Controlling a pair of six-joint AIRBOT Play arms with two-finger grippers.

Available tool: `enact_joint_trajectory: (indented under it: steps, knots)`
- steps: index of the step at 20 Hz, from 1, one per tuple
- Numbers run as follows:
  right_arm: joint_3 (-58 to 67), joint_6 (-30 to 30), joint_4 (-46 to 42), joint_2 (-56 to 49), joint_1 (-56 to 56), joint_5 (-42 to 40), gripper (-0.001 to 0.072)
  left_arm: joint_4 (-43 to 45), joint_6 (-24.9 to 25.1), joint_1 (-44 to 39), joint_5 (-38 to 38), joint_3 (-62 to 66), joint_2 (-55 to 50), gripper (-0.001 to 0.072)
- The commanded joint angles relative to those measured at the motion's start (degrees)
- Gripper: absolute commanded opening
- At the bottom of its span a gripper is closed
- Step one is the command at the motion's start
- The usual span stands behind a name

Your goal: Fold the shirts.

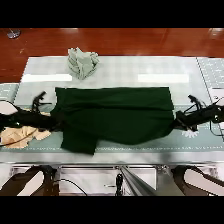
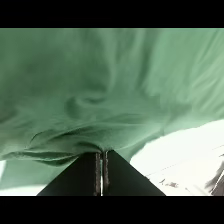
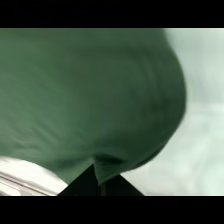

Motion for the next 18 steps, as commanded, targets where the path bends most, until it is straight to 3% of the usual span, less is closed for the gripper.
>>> enact_joint_trajectory:
  steps: [1,7,12,18]
  knots:
    - [6.45,0.15,4.79,-0.09,0.07,-1.6,0.0022,-0.02,1.05,5.31,0.22,7.39,-1.14,0.002]
    - [12.39,-2.69,18.18,-6.78,1.66,-11.23,0.0021,-2.8,2.21,0.7,9.53,16.35,-17.22,0.002]
    - [20.09,-2.21,19.69,-14.08,1.86,-13.33,0.0021,-2.78,-0.17,-0.81,9.14,30.29,-31.21,0.002]
    - [26.73,-2.54,23.43,-21.42,1.9,-14.23,0.0022,-2.78,-2.54,-0.83,8.72,41.94,-40.24,0.002]
